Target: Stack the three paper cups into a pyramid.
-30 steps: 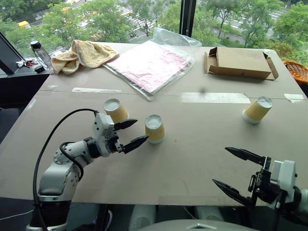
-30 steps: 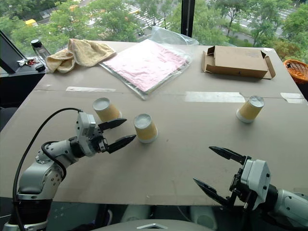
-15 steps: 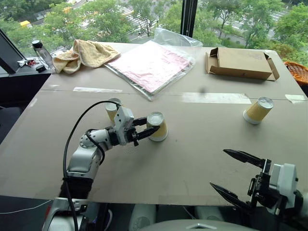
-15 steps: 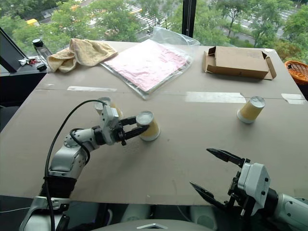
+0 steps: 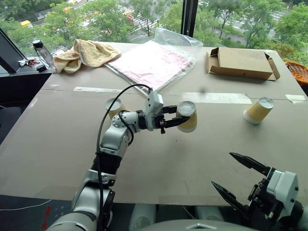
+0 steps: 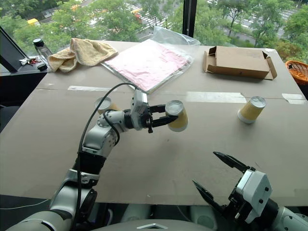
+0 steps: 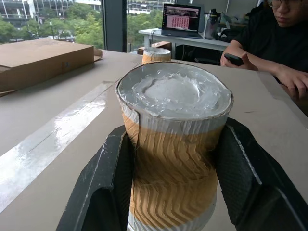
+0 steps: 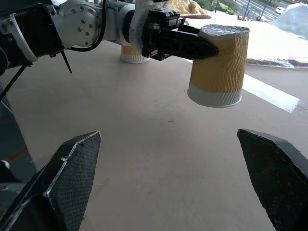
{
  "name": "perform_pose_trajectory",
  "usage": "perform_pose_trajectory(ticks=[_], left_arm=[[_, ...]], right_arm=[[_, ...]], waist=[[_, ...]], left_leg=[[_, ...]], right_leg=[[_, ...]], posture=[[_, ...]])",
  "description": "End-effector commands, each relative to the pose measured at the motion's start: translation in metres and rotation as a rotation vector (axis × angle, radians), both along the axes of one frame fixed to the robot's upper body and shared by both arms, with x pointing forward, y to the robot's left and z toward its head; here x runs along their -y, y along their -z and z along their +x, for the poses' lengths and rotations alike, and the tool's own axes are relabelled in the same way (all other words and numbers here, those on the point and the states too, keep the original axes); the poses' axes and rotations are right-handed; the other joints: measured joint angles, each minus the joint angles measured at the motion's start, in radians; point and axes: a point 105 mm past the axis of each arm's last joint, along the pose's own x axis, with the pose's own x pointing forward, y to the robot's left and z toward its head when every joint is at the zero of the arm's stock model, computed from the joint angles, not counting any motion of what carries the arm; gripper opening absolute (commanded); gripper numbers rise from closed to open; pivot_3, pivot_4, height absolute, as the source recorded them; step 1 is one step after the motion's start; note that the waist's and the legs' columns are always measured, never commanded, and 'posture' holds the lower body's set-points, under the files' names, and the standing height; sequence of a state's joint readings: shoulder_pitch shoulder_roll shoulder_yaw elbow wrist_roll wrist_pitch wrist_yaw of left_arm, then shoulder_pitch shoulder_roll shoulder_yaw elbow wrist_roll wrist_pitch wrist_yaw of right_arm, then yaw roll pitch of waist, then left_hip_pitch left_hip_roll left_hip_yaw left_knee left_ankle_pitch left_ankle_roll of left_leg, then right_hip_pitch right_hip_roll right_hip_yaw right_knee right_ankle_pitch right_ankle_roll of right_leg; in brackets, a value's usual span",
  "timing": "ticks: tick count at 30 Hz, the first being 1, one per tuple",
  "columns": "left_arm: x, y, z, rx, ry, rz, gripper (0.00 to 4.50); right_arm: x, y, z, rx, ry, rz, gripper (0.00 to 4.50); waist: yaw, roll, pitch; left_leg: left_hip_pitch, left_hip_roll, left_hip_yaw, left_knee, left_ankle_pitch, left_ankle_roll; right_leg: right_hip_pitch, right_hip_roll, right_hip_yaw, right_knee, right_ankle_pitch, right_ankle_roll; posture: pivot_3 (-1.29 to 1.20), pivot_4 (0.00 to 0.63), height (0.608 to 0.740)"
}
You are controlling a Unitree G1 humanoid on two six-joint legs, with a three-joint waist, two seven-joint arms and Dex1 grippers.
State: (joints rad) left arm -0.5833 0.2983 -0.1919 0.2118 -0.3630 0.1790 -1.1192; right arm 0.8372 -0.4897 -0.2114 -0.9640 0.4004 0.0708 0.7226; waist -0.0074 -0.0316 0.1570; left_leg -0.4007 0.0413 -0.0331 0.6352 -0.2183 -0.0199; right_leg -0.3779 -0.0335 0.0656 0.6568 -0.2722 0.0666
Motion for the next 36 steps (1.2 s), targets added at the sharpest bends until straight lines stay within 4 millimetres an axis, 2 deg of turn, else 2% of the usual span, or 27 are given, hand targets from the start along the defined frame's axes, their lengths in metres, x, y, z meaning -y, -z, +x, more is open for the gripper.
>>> perform_pose_trajectory(ticks=[1,5,10,12,13,14,16,17,22,25,32,33,36], left_arm=[[0.012,0.003,0.003,0.046,0.024,0.034,1.95],[0.015,0.013,0.01,0.06,-0.007,0.067,1.95],[0.015,0.026,0.015,0.057,-0.045,0.095,1.95],[0.014,0.026,0.016,0.029,-0.056,0.07,2.86],[0.013,0.025,0.016,0.03,-0.055,0.064,3.01],[0.012,0.02,0.015,0.043,-0.055,0.039,3.42],[0.005,0.01,0.012,0.054,-0.061,-0.009,4.41],[0.002,0.007,0.011,0.051,-0.063,-0.026,4.47],[-0.048,-0.004,-0.005,-0.025,-0.138,-0.098,4.47],[-0.081,-0.001,-0.027,-0.069,-0.174,-0.113,4.47],[-0.158,0.031,-0.06,-0.181,-0.469,-0.075,4.47],[-0.174,0.038,-0.061,-0.194,-0.553,-0.07,4.47],[-0.202,0.046,-0.06,-0.192,-0.731,-0.068,4.47]], right_arm=[[0.002,-0.011,0.0,0.08,0.067,-0.016,4.5],[0.01,-0.014,0.006,0.122,0.161,-0.022,4.5],[0.012,-0.013,0.007,0.123,0.18,-0.02,4.5],[0.013,-0.013,0.009,0.127,0.177,-0.019,4.5],[0.013,-0.013,0.01,0.128,0.174,-0.018,4.5],[0.014,-0.014,0.011,0.13,0.168,-0.016,4.5],[0.014,-0.014,0.012,0.133,0.154,-0.012,4.5],[0.015,-0.014,0.013,0.134,0.148,-0.012,4.5],[0.012,-0.016,0.019,0.143,0.091,0.014,4.5],[0.006,-0.017,0.025,0.147,0.031,0.037,4.5],[-0.017,-0.02,0.029,0.127,-0.177,0.081,4.5],[-0.021,-0.02,0.029,0.121,-0.209,0.09,4.5],[-0.025,-0.019,0.031,0.114,-0.256,0.097,4.5]], waist=[[-0.005,0.0,0.0],[-0.008,0.0,0.0],[-0.003,0.0,0.0],[-0.002,0.0,0.0],[-0.002,0.0,0.0],[-0.003,0.0,0.0],[-0.006,0.0,0.0],[-0.006,0.0,0.0],[-0.016,0.001,0.0],[-0.018,0.002,0.001],[-0.003,0.002,0.001],[-0.001,0.002,0.001],[0.002,0.001,0.001]], left_leg=[[0.0,0.0,0.0,0.0,0.0,0.0],[0.0,0.0,0.0,0.0,0.0,0.0],[0.0,0.0,0.0,0.0,0.0,0.0],[0.0,0.0,0.0,0.0,0.0,0.0],[-0.001,0.0,0.0,0.0,0.0,0.0],[-0.001,0.0,0.0,0.0,0.0,0.0],[0.0,0.0,0.0,0.0,0.0,0.0],[0.0,0.0,0.0,0.0,0.0,0.0],[0.001,0.001,0.0,-0.001,0.0,0.0],[0.002,0.002,0.0,-0.002,0.0,0.0],[0.002,0.001,0.001,-0.001,0.0,0.0],[0.002,0.001,0.001,-0.001,0.0,0.0],[0.001,0.001,0.0,-0.001,0.0,0.0]], right_leg=[[0.0,0.0,0.0,0.0,0.0,0.0],[0.0,0.0,0.0,0.0,0.0,0.0],[0.0,0.0,0.0,0.0,0.0,0.0],[0.0,0.0,0.0,-0.001,0.0,0.0],[0.0,0.0,0.0,-0.001,0.0,0.0],[0.0,0.0,0.0,-0.001,0.0,0.0],[0.0,0.0,0.0,0.0,0.0,0.0],[0.0,0.0,0.0,0.0,0.0,0.0],[0.0,0.0,0.0,0.0,0.002,-0.003],[0.0,0.0,0.0,0.001,0.001,-0.003],[0.0,-0.002,0.0,0.0,0.001,-0.003],[0.0,-0.002,0.0,0.0,0.001,-0.003],[0.0,-0.002,0.0,0.0,0.0,-0.002]], posture=[[0.0,0.15,0.74],[0.0,0.15,0.74],[0.0,0.15,0.74],[0.0,0.15,0.74],[0.0,0.15,0.74],[0.0,0.15,0.74],[0.0,0.15,0.74],[0.0,0.15,0.74],[0.0,0.15,0.74],[0.0,0.15,0.74],[0.0,0.15,0.74],[0.0,0.15,0.74],[0.0,0.15,0.74]])
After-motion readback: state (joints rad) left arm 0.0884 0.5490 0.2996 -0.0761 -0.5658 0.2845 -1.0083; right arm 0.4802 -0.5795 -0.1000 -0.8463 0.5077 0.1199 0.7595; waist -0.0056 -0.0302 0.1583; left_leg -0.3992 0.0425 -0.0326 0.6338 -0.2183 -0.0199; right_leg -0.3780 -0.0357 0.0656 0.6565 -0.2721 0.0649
